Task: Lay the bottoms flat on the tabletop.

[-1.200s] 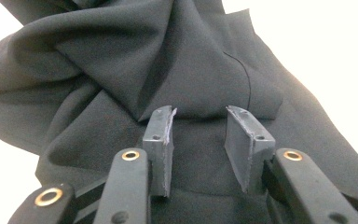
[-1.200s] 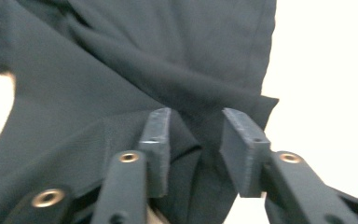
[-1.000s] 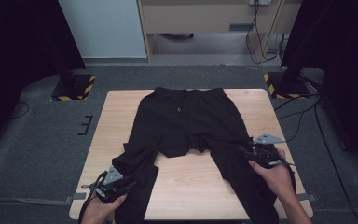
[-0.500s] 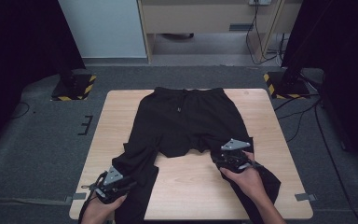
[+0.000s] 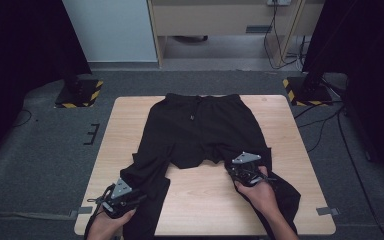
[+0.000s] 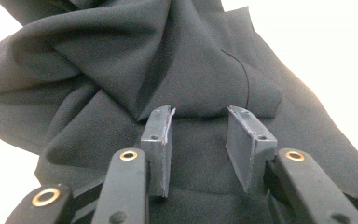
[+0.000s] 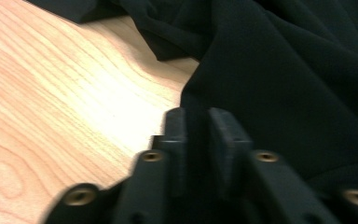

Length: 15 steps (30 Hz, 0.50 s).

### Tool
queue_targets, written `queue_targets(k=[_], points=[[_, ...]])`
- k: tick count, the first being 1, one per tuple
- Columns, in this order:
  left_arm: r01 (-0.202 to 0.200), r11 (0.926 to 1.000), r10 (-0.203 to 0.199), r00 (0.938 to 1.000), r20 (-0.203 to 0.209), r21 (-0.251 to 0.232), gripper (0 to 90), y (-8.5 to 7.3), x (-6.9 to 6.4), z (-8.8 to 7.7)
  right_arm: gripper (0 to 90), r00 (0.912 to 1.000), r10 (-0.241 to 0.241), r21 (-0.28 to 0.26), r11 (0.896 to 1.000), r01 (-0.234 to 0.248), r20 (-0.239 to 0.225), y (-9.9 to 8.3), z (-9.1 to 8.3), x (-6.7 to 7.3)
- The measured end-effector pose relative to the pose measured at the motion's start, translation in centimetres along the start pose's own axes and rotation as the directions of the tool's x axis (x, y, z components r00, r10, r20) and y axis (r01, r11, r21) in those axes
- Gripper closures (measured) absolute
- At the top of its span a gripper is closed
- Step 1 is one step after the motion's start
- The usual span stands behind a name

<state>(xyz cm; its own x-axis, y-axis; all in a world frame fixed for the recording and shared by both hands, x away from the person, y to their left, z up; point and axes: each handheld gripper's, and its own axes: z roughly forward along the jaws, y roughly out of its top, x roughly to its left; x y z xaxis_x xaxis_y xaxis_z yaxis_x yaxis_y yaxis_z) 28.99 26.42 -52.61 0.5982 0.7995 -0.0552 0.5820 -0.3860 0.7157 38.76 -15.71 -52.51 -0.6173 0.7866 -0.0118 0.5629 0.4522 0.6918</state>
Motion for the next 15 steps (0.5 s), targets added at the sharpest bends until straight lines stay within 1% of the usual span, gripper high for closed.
queue_targets(k=[2,4,9,10,11,12,14,15], points=[[0.004,1.0,-0.004,1.0,0.003,-0.001,60.3,0.0,0.0,0.0,87.9,0.9998,0.014,-0.005,1.0,-0.014,-0.016,0.0,-0.2,0.2],[0.003,1.0,-0.003,1.0,0.004,0.001,60.3,0.0,0.1,0.0,88.1,0.9988,0.021,-0.016,1.0,-0.022,-0.045,0.2,-0.5,0.8],[-0.002,1.0,0.002,1.0,0.002,0.003,60.5,0.0,0.1,0.0,88.2,0.9931,-0.009,-0.048,0.999,0.003,-0.117,1.4,-1.3,3.0],[-0.003,1.0,0.003,1.0,0.001,0.004,60.6,0.0,0.0,0.0,88.1,0.9911,-0.007,-0.059,0.998,-0.001,-0.133,1.8,-1.4,3.5],[-0.005,1.0,0.005,1.0,0.0,0.005,60.6,0.0,0.0,0.0,88.1,0.9898,-0.009,-0.066,0.998,-0.001,-0.142,2.1,-1.4,3.6],[-0.005,1.0,0.005,1.0,0.001,0.006,60.7,0.0,0.0,0.0,88.1,0.9875,0.001,-0.075,0.997,-0.013,-0.157,2.5,-1.3,3.8],[-0.004,1.0,0.004,1.0,0.004,0.007,60.9,0.0,0.1,-0.1,88.1,0.9857,0.019,-0.08,0.996,-0.033,-0.168,3.1,-1.1,3.9],[-0.004,1.0,0.004,1.0,0.005,0.008,61.1,0.1,0.1,-0.1,88.1,0.9821,0.052,-0.082,0.994,-0.068,-0.181,3.6,-0.8,3.7]])
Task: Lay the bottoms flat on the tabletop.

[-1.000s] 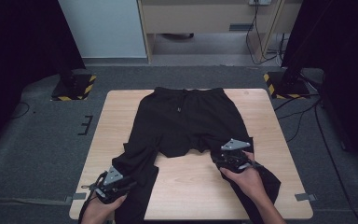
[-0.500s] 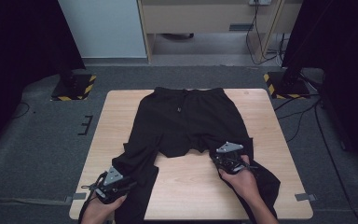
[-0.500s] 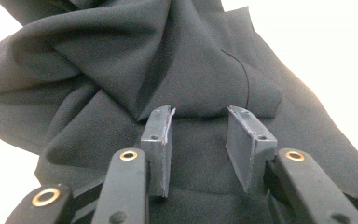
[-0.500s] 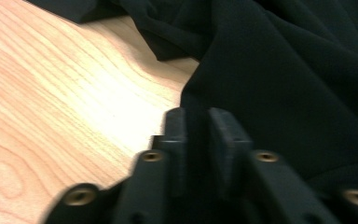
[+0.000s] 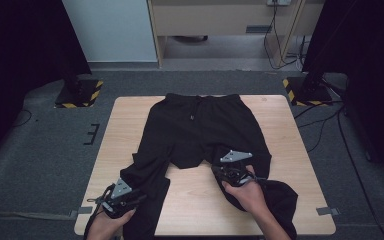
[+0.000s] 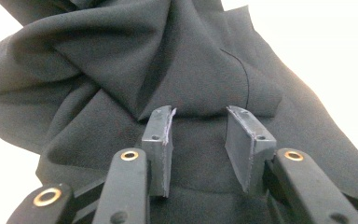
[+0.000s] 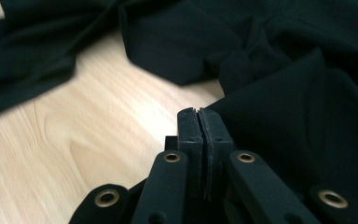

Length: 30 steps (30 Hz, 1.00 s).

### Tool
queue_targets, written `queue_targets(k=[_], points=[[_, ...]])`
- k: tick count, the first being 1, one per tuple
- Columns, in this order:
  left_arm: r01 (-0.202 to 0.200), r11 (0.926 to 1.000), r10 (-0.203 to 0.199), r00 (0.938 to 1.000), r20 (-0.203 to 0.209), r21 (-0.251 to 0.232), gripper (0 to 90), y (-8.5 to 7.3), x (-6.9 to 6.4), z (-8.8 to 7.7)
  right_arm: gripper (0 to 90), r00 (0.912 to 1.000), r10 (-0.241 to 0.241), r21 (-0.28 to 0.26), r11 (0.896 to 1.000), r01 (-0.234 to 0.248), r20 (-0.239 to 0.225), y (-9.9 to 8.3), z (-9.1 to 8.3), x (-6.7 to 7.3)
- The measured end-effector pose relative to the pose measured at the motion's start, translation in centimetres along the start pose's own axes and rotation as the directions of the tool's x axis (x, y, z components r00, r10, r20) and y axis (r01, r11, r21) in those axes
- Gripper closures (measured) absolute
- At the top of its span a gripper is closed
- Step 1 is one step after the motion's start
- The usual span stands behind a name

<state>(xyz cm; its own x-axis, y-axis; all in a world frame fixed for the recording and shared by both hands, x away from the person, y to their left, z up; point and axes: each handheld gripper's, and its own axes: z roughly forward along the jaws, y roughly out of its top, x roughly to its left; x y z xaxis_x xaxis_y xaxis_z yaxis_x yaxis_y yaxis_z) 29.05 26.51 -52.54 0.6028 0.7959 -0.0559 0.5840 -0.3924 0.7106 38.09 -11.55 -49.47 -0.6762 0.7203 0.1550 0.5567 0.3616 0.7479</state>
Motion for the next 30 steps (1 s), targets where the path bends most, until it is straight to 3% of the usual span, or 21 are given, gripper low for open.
queue_targets(k=[4,6,8,10,15,18,22,26,28,30], points=[[0.001,1.0,-0.001,1.0,0.004,-0.001,61.5,0.0,0.1,0.0,85.6,0.9986,0.05,-0.01,0.999,-0.05,0.017,1.0,1.3,-1.1],[0.004,1.0,-0.004,1.0,0.003,-0.004,61.5,0.0,0.1,0.0,76.0,0.9965,0.051,0.007,0.999,-0.051,0.066,1.3,1.7,-1.5],[-0.005,1.0,0.005,1.0,0.0,0.001,61.3,0.0,0.0,0.0,66.6,0.9963,0.044,0.011,0.999,-0.045,0.074,1.4,1.6,-1.8],[-0.008,1.0,0.008,1.0,0.0,0.002,61.3,0.0,0.0,0.0,55.1,0.9963,0.026,0.014,1.0,-0.027,0.082,1.4,0.6,-2.0],[-0.004,1.0,0.004,1.0,-0.003,0.002,63.0,0.0,0.1,0.0,39.1,0.9902,-0.008,-0.003,1.0,0.009,0.139,0.7,-2.6,-2.7],[-0.002,1.0,0.002,1.0,-0.008,-0.001,64.3,0.0,0.1,0.0,39.1,0.9865,-0.023,-0.004,1.0,0.024,0.162,0.0,-4.6,-3.5],[0.009,1.0,-0.009,0.9999,-0.011,-0.003,71.8,-0.1,0.4,-0.1,49.5,0.9793,-0.026,0.005,1.0,0.026,0.201,-1.9,-6.6,-4.7],[-0.004,0.9999,0.004,1.0,-0.009,0.009,83.5,-0.1,0.6,-0.3,54.6,0.9719,-0.006,0.028,1.0,0.0,0.235,-4.5,-7.4,-6.0],[0.005,0.9998,-0.005,1.0,-0.001,0.017,89.5,-0.2,0.8,-0.5,53.9,0.9725,0.019,0.035,0.999,-0.028,0.232,-5.9,-7.4,-6.6],[0.017,0.9996,-0.018,0.9998,0.01,0.022,89.9,-0.4,0.9,-0.7,53.6,0.974,0.032,0.048,0.998,-0.044,0.224,-7.2,-7.5,-6.8]])
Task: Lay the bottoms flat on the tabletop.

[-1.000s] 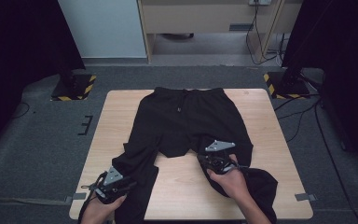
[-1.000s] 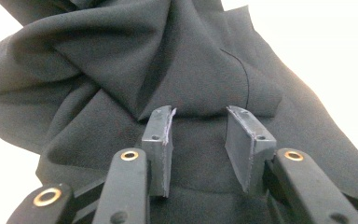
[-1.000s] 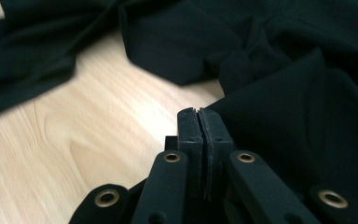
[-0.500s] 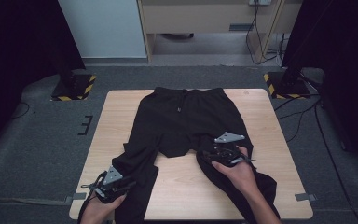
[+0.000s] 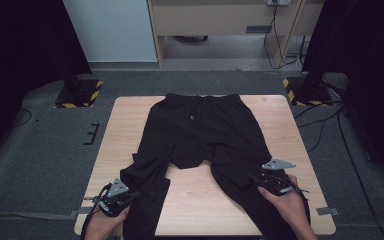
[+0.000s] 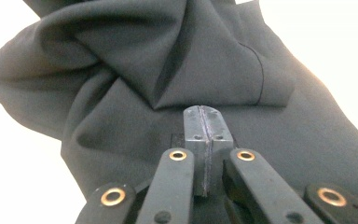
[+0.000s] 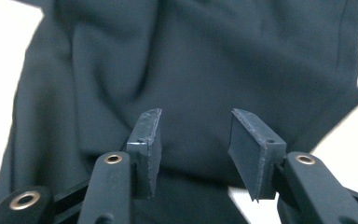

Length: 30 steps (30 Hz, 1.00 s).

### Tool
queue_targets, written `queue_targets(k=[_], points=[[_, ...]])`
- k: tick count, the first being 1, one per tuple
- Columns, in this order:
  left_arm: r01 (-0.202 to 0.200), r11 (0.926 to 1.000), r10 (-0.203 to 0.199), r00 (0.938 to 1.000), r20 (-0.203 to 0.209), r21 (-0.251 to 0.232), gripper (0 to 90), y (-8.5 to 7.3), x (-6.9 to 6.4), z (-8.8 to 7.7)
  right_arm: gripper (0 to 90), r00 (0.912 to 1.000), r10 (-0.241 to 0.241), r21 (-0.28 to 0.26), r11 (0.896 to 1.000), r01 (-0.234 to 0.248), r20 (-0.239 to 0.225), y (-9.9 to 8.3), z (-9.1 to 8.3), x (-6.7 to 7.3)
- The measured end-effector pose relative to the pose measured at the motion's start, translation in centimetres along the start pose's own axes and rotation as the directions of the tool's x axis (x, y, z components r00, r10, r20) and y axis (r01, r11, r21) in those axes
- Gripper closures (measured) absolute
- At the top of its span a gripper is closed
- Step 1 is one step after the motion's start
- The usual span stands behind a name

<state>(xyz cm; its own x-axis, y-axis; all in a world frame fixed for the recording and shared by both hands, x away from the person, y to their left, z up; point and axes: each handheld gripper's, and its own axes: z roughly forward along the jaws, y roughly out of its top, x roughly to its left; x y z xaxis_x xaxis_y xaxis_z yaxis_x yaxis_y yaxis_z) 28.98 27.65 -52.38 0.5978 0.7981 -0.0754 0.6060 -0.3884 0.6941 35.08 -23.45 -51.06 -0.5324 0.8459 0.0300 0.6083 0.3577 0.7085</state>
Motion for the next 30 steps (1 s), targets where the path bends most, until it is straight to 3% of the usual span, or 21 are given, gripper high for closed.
queue_targets(k=[5,11,15,18,20,22,26,28,30], points=[[-0.003,0.999,0.001,0.9992,0.041,0.044,89.8,0.1,-0.5,-0.4,53.4,1.0,-0.006,0.017,1.0,0.006,-0.004,-1.9,0.0,-0.2],[-0.059,0.996,0.055,0.9968,0.059,0.068,89.8,0.3,-2.1,-0.3,50.7,0.999,-0.044,0.032,0.999,0.044,0.004,-2.7,-0.8,0.2],[-0.026,0.9984,0.022,0.9971,0.073,0.051,89.8,-0.4,-1.7,-0.8,57.7,0.9986,-0.052,0.028,0.998,0.052,-0.01,-3.7,-1.7,0.7],[-0.029,0.9984,0.028,0.9991,0.033,0.047,88.6,-0.3,-1.7,-0.8,69.1,0.9976,-0.064,0.029,0.997,0.064,-0.027,-4.1,-2.3,0.9],[-0.044,0.999,0.044,0.9991,0.0,-0.005,84.3,-0.1,-1.7,-1.0,77.2,0.9969,-0.071,0.034,0.997,0.072,-0.033,-4.4,-2.6,1.1],[-0.03,0.9967,0.028,0.9994,-0.022,-0.076,79.9,0.5,-1.6,-1.3,82.4,0.9972,-0.06,0.039,0.997,0.062,-0.045,-4.6,-2.9,1.3],[-0.005,0.9944,-0.001,0.9988,-0.05,-0.105,60.5,1.4,-1.0,-0.4,85.4,0.997,-0.054,0.052,0.997,0.057,-0.056,-5.2,-3.7,1.4],[-0.005,0.9929,-0.008,0.9945,-0.104,-0.119,52.0,1.8,-0.7,0.1,85.6,0.997,-0.047,0.061,0.997,0.051,-0.062,-5.6,-4.2,1.4],[0.01,0.9891,-0.028,0.9919,-0.124,-0.147,49.9,2.2,-0.2,0.1,85.6,0.9957,-0.057,0.066,0.996,0.062,-0.073,-5.9,-4.7,1.4]])
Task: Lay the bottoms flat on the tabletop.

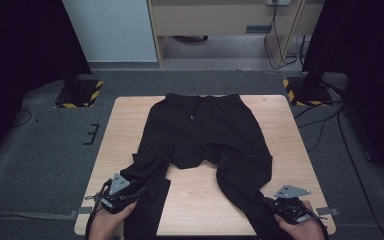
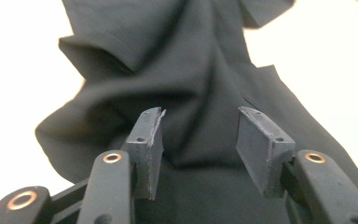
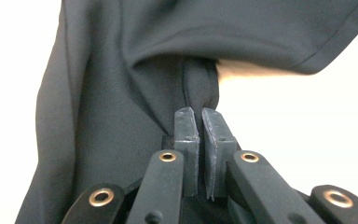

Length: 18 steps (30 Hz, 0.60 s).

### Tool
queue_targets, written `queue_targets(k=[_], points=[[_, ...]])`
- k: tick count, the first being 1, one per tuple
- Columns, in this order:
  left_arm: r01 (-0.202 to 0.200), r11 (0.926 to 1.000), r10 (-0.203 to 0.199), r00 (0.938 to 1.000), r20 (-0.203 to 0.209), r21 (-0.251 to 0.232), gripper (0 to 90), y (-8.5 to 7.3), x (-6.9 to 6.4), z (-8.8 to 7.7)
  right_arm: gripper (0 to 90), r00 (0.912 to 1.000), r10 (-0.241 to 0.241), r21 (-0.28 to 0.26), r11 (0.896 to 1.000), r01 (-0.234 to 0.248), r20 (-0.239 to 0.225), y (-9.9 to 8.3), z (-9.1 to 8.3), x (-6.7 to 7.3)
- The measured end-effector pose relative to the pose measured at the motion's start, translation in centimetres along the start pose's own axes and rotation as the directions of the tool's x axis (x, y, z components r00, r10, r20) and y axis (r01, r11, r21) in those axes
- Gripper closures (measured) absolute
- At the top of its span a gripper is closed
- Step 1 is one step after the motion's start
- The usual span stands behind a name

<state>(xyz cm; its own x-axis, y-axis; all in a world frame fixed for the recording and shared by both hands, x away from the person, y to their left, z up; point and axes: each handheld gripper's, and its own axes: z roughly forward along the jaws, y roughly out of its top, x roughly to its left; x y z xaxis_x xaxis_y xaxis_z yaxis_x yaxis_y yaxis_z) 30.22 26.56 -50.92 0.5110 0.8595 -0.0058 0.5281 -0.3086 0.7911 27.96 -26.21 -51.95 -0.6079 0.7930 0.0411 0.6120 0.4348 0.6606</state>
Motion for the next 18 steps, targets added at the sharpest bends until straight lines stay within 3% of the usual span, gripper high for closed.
queue_targets(k=[3,5,9,12,14,15,18], points=[[-0.003,0.9993,0.002,0.9995,-0.03,-0.038,46.6,0.5,0.7,0.2,85.6,1.0,-0.003,0.013,1.0,0.003,-0.004,-0.5,-0.7,0.1],[-0.006,0.9996,0.006,1.0,0.004,-0.026,43.1,0.4,1.0,1.1,84.1,1.0,-0.005,0.008,1.0,0.005,-0.007,-0.7,-1.1,0.1],[-0.025,0.9997,0.025,0.9996,0.015,-0.004,40.6,0.4,1.0,2.6,71.2,0.9996,0.027,-0.065,0.998,-0.026,0.005,0.1,-1.5,-0.4],[-0.045,0.9981,0.046,0.9989,-0.009,0.042,48.5,0.9,0.8,3.6,62.5,0.9995,0.03,-0.101,0.994,-0.03,0.006,1.0,-0.9,-0.7],[-0.052,0.9957,0.053,0.9985,-0.014,0.076,58.6,1.0,0.9,4.4,57.0,0.9989,0.047,-0.121,0.991,-0.047,0.001,2.0,-0.3,-0.8],[-0.058,0.9959,0.059,0.998,-0.023,0.07,66.4,0.9,0.9,4.4,55.7,0.9985,0.054,-0.129,0.99,-0.053,0.0,2.5,0.1,-0.9],[-0.029,0.9946,0.028,0.9994,0.02,0.099,84.5,0.7,1.0,3.6,54.5,0.9981,0.061,-0.139,0.989,-0.059,0.009,3.7,1.4,-1.2]])
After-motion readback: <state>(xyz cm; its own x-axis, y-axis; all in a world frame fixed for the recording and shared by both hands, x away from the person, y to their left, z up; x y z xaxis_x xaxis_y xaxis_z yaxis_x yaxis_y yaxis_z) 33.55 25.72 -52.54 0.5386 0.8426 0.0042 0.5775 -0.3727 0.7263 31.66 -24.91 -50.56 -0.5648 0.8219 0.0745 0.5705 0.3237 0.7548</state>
